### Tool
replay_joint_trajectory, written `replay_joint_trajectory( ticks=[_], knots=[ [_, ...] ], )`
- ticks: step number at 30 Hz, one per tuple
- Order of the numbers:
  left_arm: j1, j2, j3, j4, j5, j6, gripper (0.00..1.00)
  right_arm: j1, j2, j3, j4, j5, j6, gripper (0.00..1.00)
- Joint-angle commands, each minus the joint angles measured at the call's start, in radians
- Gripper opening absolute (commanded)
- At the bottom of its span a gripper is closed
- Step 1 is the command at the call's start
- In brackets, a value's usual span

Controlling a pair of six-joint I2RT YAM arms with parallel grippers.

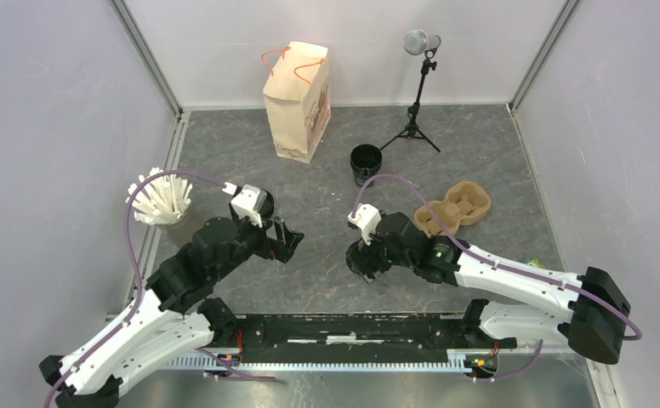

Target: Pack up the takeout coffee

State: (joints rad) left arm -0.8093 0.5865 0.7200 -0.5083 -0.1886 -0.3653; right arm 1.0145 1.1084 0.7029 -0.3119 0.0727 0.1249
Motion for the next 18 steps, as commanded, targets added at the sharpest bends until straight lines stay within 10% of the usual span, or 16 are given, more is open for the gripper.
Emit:
replay_joint_trajectory(
  ticks=[1,11,18],
  knots=[
    [-0.001,-0.022,0.019,-0.044,0.08,0.076,1.0,0.006,0.035,0.045,0.039,-0.003,-0.016,0.98],
    [-0.002,-0.028,0.009,-0.123,0.109,0.075,1.0,-0.003,0.032,0.047,0.06,0.08,-0.033,0.84],
    [-0.002,-0.111,-0.019,-0.118,0.102,0.073,1.0,-0.238,0.069,0.039,0.149,-0.052,-0.035,0.81]
  ],
)
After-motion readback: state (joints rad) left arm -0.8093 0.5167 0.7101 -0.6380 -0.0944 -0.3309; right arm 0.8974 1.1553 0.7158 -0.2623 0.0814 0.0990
